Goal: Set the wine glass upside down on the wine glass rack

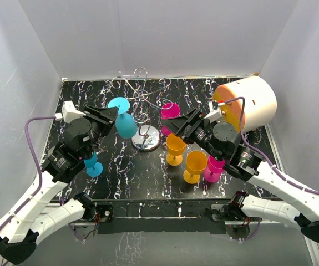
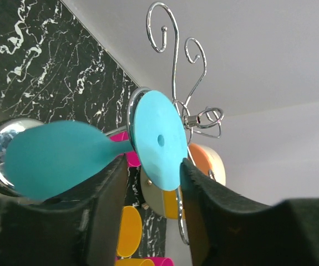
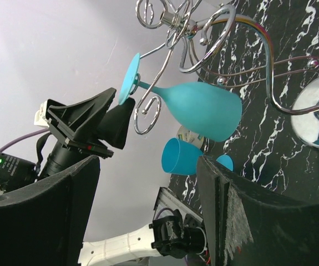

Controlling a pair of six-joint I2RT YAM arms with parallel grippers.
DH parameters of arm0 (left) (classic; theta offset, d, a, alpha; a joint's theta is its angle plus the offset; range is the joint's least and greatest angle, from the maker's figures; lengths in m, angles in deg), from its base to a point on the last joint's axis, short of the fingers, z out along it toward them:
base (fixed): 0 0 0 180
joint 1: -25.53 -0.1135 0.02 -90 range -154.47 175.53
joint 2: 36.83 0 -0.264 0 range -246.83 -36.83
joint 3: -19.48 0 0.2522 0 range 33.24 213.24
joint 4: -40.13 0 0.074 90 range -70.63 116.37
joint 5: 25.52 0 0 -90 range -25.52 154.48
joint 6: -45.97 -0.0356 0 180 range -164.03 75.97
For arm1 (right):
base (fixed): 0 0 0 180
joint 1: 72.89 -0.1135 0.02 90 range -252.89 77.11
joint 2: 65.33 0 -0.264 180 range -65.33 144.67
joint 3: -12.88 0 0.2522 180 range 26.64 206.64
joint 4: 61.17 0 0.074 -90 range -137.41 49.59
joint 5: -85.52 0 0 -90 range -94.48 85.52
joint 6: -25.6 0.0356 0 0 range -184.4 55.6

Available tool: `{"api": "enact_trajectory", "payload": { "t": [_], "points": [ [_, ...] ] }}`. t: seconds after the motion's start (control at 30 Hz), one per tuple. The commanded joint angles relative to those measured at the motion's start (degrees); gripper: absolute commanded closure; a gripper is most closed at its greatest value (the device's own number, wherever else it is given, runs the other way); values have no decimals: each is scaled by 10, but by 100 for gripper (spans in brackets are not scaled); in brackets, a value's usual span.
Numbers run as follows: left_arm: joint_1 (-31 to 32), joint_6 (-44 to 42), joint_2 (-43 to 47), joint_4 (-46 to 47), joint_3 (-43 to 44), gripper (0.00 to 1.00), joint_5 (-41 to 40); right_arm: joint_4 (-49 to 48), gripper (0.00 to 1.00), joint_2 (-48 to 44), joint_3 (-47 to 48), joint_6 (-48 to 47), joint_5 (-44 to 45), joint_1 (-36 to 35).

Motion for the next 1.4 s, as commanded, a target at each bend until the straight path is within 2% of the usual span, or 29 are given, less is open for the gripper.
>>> {"api": "enact_trajectory", "payload": {
  "t": [0.0,0.1,0.2,0.3,0.4,0.5,0.63,0.87,0.97,1.13,1.37],
  "points": [
    [0,-26,20,-13,-2,52,27,30,31,-26,9,-31,48,-3],
    [-1,-45,20,-37,11,44,49,94,30,-40,16,-42,87,-3],
    [-1,-70,34,-41,14,36,72,138,37,-64,6,-56,118,-3],
    [0,-114,64,-40,10,28,96,199,39,-73,12,-81,133,-3],
    [-1,-160,99,-48,-1,22,119,290,38,-54,40,-114,148,-3],
    [-1,-236,124,-35,-6,18,191,374,37,-15,72,-133,163,-3],
    [-1,-311,135,-63,5,12,278,434,37,38,102,-166,162,-3],
    [-1,-370,161,-82,-1,11,304,456,37,118,134,-188,187,-3],
    [-1,-384,168,-61,-8,11,335,455,42,136,144,-184,195,-3],
    [0,-398,170,-20,-17,11,376,425,48,139,120,-178,198,-3],
    [-1,-405,187,-1,-25,11,378,375,53,154,85,-184,170,-3]
  ]
}}
